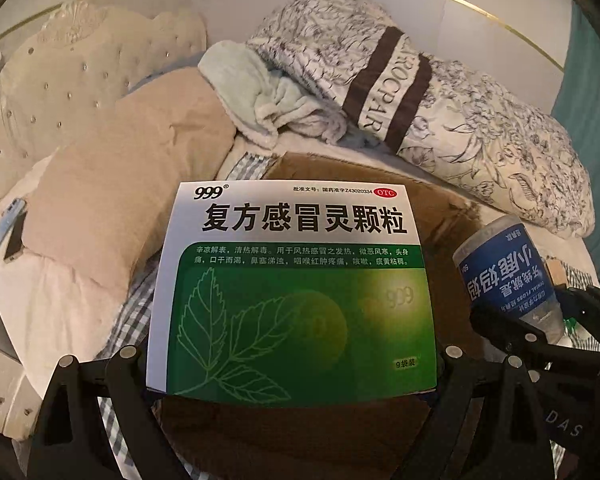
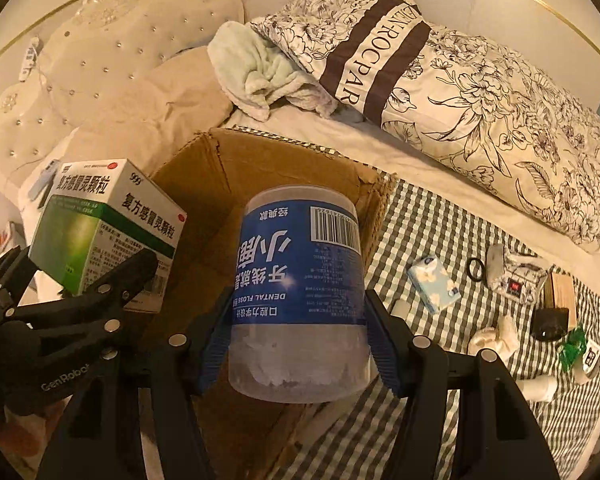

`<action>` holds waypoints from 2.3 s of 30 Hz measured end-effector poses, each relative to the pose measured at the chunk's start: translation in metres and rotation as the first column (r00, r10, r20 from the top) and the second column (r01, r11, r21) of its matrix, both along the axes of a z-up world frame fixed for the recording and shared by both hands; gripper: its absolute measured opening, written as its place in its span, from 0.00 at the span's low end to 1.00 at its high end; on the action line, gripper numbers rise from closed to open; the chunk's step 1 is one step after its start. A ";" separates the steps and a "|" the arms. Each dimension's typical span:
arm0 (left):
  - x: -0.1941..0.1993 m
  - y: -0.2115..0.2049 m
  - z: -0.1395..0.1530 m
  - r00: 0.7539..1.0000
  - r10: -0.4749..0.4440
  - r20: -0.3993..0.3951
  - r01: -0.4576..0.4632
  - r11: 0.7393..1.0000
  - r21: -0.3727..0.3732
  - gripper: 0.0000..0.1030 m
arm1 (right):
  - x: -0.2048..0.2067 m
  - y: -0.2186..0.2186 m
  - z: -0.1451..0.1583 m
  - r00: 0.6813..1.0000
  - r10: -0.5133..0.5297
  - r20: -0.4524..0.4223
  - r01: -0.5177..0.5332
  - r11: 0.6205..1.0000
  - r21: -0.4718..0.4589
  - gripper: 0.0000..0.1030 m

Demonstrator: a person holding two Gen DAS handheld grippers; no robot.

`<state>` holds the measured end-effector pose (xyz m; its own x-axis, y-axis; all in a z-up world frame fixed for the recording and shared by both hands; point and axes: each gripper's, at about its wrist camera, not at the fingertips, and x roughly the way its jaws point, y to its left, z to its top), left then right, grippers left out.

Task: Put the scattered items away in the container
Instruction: 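Carry the medicine box and the jar over the open cardboard box, then open both tools to drop the medicine box and jar into the cardboard box, then move both tools back over the remaining items on the sheet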

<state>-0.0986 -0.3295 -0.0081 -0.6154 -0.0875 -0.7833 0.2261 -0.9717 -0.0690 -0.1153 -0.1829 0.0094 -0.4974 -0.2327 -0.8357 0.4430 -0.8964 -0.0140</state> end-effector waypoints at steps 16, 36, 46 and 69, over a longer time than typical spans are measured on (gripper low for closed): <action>-0.018 0.003 -0.027 0.994 -0.023 0.107 0.029 0.998 -0.049 1.00 | -0.042 -0.023 -0.029 0.996 0.005 0.084 -0.004 1.000 -0.010 0.61; -0.011 0.033 0.005 0.996 -0.029 0.082 0.035 0.996 -0.078 1.00 | -0.024 0.022 0.009 0.999 -0.042 0.020 0.043 0.997 -0.059 0.76; -0.014 0.102 0.033 0.994 -0.105 0.040 0.108 0.990 -0.092 1.00 | -0.011 0.092 0.043 0.993 -0.112 -0.033 0.107 0.988 -0.112 0.76; -0.050 0.279 0.000 0.967 -0.247 0.063 0.251 0.965 -0.073 1.00 | -0.009 0.304 0.014 0.929 -0.369 0.026 0.370 0.926 -0.079 0.76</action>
<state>-0.1488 -0.0502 -0.0086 -0.5833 -0.0003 -0.8122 -0.0222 -0.9996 0.0163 -0.1244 0.1216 0.0235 -0.5527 -0.1011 -0.8272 0.0796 -0.9945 0.0684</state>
